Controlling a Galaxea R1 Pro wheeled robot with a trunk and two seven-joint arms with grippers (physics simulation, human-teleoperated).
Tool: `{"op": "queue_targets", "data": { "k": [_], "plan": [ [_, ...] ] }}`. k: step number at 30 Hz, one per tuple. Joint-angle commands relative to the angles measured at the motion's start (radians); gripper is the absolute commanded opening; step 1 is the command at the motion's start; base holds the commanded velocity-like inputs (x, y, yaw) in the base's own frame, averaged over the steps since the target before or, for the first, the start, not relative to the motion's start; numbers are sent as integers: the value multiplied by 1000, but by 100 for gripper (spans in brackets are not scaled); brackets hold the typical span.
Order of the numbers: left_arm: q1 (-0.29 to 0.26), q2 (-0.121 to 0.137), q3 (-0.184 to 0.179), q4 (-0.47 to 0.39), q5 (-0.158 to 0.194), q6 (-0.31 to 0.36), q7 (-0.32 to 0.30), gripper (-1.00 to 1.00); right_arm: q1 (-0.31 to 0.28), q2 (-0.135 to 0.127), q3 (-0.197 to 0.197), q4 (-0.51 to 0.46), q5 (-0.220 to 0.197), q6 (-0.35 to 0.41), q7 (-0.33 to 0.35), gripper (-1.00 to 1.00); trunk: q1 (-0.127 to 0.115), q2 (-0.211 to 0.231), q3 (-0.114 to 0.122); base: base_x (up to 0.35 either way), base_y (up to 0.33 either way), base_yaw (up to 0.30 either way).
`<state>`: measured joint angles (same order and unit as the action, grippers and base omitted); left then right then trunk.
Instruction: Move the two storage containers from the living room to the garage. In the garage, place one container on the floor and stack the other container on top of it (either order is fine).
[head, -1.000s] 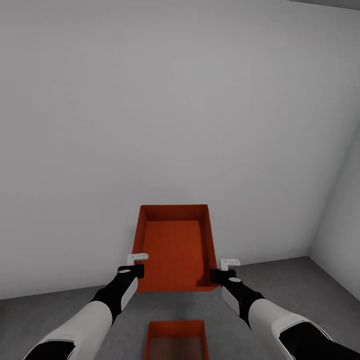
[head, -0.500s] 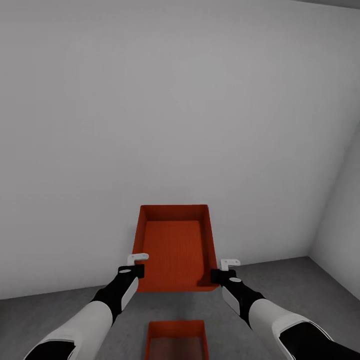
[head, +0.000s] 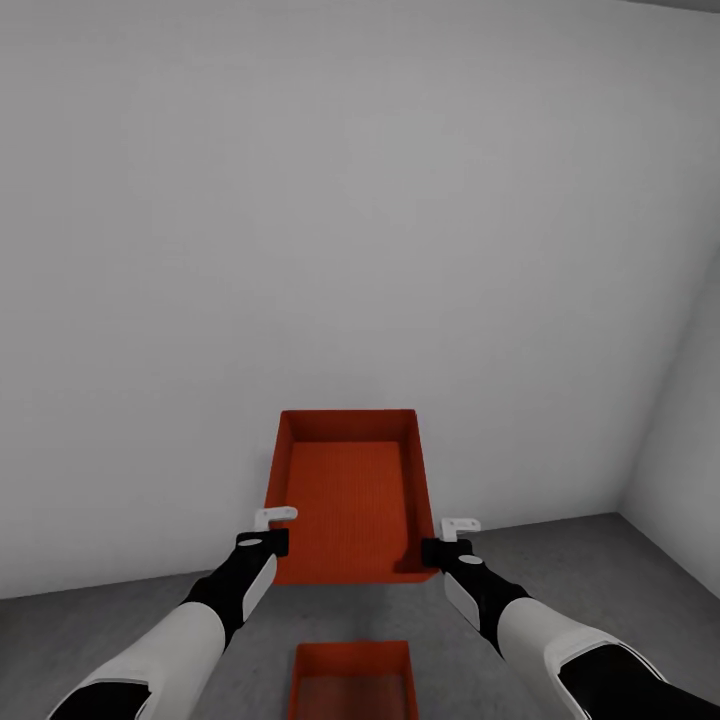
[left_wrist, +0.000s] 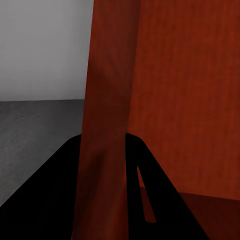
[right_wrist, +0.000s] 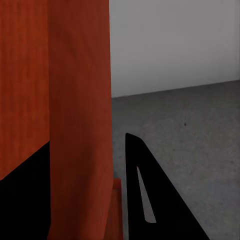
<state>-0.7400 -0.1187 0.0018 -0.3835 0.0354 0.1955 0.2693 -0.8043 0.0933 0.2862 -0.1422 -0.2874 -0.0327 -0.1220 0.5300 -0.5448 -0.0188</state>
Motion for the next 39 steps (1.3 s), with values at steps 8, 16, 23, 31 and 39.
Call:
{"op": "queue_targets", "data": {
  "k": [8,16,23,31,39],
  "plan": [
    [-1,1,18,-3,-14,9,42,-100,-1,-20,-33,-3,-2,8,-27,-100,12,-23,-15,0,0,11],
    [-1,1,18,-3,-14,9,42,-100,-1,-21,-32,-3,2,10,-27,-100,12,-23,-26,0,0,64],
    [-1,1,18,-3,-14,9,42,-100,-1,-20,-32,-3,2,10,-29,-100,12,-23,-37,0,0,67],
    [-1,1,18,-3,-14,9,42,-100,-1,-19,-32,-2,1,10,-30,-100,12,-23,-49,0,0,67],
    [-1,1,18,-3,-14,9,42,-100,-1,-18,-32,-2,2,10,-30,-100,12,-23,-62,0,0,66]
  ]
}}
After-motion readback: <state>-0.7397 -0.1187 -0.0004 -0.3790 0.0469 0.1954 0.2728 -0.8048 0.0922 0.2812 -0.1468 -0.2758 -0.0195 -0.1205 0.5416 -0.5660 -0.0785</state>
